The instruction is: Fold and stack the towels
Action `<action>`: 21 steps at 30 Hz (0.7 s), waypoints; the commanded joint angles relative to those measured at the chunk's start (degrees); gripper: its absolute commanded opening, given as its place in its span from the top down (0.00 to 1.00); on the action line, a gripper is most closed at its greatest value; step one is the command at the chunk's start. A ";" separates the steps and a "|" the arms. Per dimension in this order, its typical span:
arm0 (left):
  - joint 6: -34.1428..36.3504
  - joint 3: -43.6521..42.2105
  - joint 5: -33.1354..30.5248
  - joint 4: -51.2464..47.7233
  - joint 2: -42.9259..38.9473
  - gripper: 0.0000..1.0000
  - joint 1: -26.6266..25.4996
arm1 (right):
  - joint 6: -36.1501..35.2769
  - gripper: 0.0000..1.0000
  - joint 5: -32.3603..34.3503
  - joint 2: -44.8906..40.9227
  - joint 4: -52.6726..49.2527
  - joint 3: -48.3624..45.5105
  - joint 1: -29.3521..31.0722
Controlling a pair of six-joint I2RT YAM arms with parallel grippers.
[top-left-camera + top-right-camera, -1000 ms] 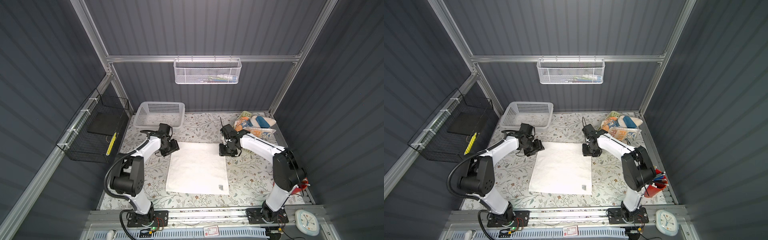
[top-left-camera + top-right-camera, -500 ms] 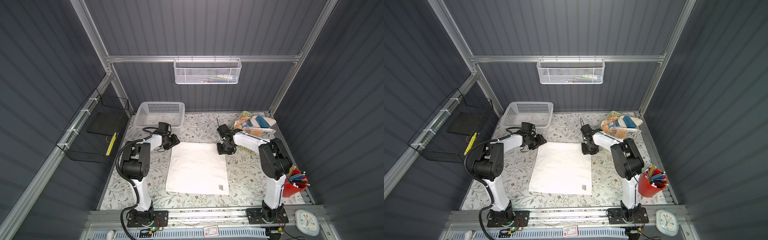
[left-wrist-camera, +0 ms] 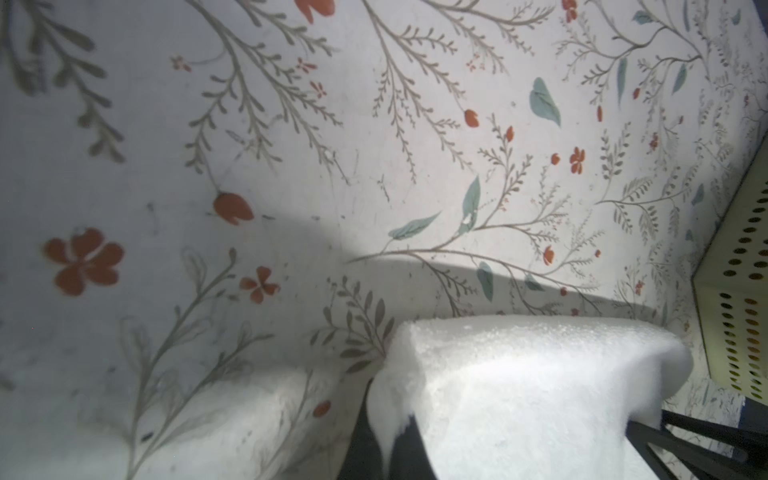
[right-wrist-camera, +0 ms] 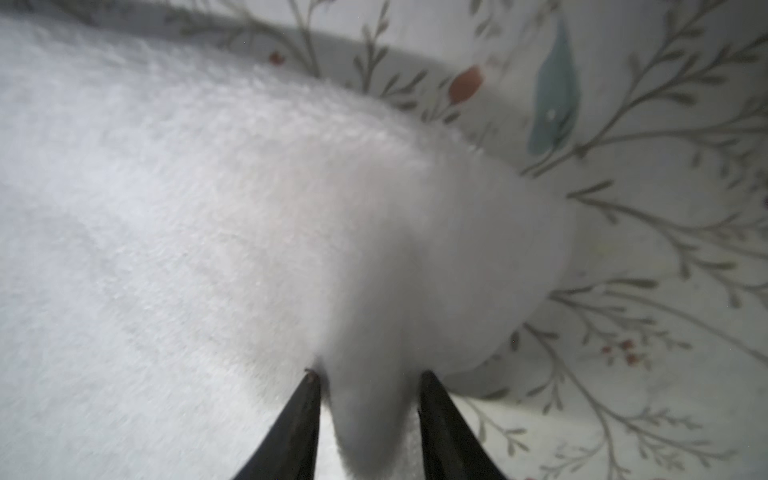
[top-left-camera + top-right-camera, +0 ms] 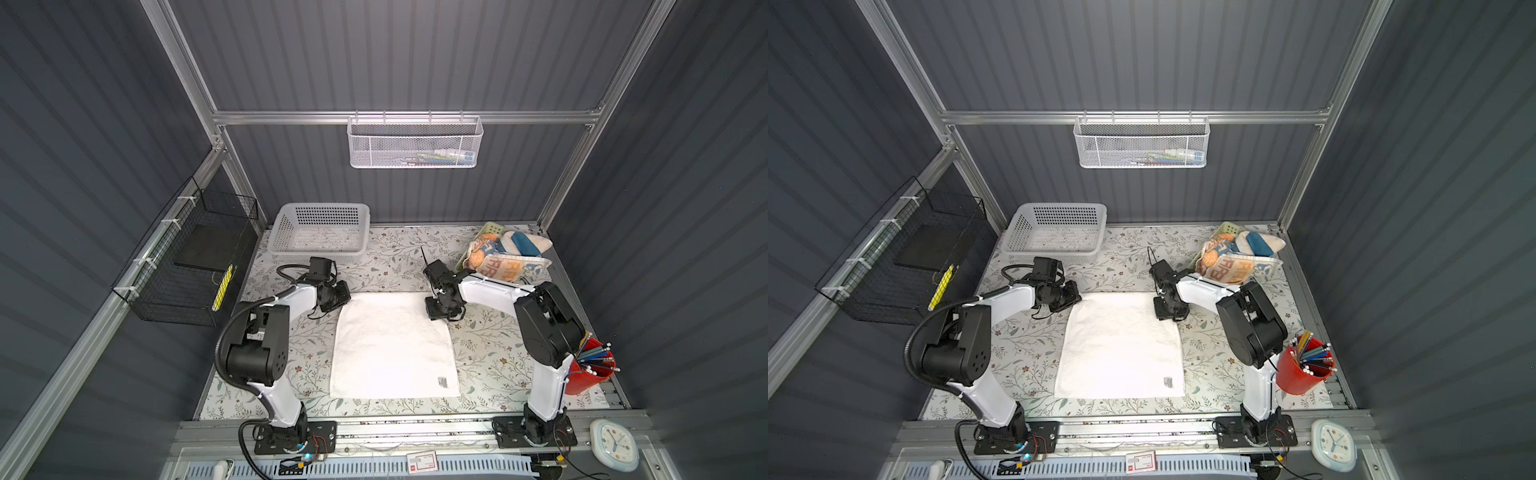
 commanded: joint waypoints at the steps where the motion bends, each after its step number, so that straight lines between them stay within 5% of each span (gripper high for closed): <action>1: 2.31 -2.47 -1.78 -4.66 -4.20 1.00 1.31 | 1.93 0.56 -2.12 -1.65 -1.49 -1.99 1.02; 8: 2.15 -4.38 -0.01 -4.56 -5.44 1.00 4.15 | -0.24 0.47 -3.29 -3.11 -2.51 2.25 -0.30; 21: 1.35 -0.91 4.51 -3.34 -1.54 1.00 4.63 | -3.41 0.43 -6.15 4.93 -5.39 13.66 -4.88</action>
